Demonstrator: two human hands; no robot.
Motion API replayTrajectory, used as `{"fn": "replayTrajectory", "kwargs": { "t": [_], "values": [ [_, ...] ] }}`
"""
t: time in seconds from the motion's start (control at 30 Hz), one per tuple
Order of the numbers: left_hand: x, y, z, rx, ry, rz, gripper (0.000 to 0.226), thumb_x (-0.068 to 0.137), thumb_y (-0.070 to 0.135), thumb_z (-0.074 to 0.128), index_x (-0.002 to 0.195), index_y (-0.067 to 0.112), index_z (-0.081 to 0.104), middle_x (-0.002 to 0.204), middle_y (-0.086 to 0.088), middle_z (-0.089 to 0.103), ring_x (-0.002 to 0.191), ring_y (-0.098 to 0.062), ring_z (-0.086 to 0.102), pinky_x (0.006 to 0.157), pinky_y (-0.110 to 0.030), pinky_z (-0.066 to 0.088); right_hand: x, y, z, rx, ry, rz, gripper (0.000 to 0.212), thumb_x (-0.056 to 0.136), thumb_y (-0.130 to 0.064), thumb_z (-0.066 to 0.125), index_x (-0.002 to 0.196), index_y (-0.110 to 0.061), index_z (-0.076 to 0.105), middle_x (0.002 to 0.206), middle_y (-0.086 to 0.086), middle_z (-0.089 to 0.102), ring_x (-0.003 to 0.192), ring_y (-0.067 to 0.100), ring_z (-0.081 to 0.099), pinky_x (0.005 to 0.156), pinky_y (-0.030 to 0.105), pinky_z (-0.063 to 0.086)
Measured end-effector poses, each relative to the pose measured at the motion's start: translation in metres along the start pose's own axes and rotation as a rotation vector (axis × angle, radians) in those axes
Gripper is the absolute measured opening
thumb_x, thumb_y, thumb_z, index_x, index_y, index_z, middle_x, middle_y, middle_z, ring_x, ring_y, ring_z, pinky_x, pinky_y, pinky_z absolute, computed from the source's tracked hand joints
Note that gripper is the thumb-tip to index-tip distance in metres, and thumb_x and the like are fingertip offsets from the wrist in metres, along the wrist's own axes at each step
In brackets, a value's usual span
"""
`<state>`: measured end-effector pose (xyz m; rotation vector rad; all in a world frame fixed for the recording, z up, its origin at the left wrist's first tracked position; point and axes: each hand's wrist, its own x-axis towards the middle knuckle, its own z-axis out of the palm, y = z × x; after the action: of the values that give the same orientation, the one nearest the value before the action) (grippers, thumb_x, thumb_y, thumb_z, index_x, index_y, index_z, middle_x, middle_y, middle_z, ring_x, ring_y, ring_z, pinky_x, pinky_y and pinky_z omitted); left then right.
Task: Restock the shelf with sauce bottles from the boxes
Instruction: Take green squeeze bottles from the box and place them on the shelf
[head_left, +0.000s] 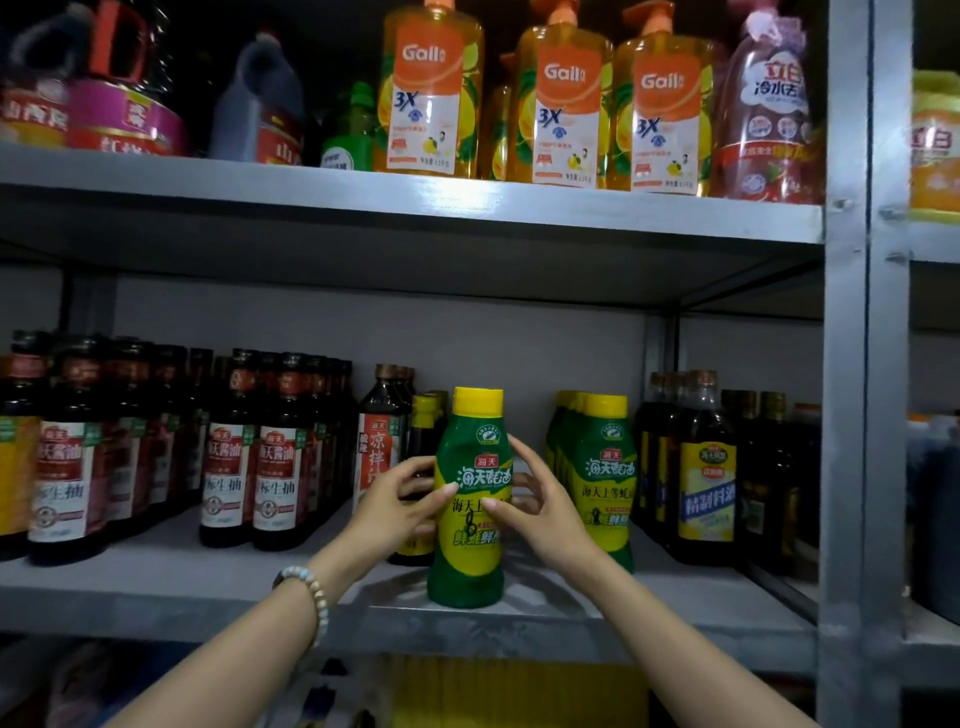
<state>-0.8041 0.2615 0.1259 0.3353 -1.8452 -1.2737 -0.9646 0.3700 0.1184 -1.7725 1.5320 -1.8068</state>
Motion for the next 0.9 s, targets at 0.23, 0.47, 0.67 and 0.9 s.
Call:
{"fn": "replayTrajectory", "kwargs": {
  "t": [0.23, 0.47, 0.67, 0.9],
  "values": [
    [0.013, 0.003, 0.073, -0.068, -0.08, 0.007, 0.029, 0.086, 0.02, 0.066, 0.113, 0.029, 0.057, 0.11, 0.001, 0.063, 0.103, -0.014, 0.062, 0.071, -0.026, 0.057, -0.027, 0.0, -0.07, -0.006, 0.099, 0.045, 0.069, 0.083, 0.0, 0.067, 0.134, -0.036, 0.037, 0.119, 0.0, 0.059, 0.103, 0.012, 0.064, 0.075, 0.022, 0.055],
    [0.03, 0.001, 0.138, -0.184, -0.128, -0.065, 0.048, 0.085, 0.016, 0.067, 0.13, 0.012, 0.05, 0.122, -0.01, 0.06, 0.111, -0.026, 0.061, 0.086, -0.041, 0.055, -0.04, 0.011, -0.129, -0.06, 0.171, 0.057, 0.07, 0.081, -0.002, 0.069, 0.135, -0.034, 0.039, 0.121, 0.004, 0.062, 0.102, 0.012, 0.066, 0.079, 0.025, 0.055],
    [0.042, -0.004, 0.154, -0.223, -0.094, -0.07, 0.047, 0.084, 0.014, 0.067, 0.129, 0.01, 0.051, 0.122, -0.011, 0.061, 0.108, -0.024, 0.062, 0.082, -0.037, 0.055, -0.036, 0.02, -0.142, -0.032, 0.176, 0.047, 0.066, 0.081, -0.005, 0.07, 0.13, -0.038, 0.042, 0.127, 0.005, 0.059, 0.109, 0.018, 0.064, 0.086, 0.028, 0.055],
    [0.049, -0.013, 0.153, -0.196, -0.086, -0.031, 0.053, 0.081, 0.018, 0.071, 0.13, 0.011, 0.053, 0.123, -0.01, 0.063, 0.108, -0.022, 0.063, 0.088, -0.047, 0.054, -0.033, 0.026, -0.145, -0.029, 0.185, 0.02, 0.064, 0.078, -0.01, 0.072, 0.127, -0.04, 0.043, 0.123, 0.002, 0.062, 0.11, 0.017, 0.063, 0.092, 0.032, 0.053]
  ]
}}
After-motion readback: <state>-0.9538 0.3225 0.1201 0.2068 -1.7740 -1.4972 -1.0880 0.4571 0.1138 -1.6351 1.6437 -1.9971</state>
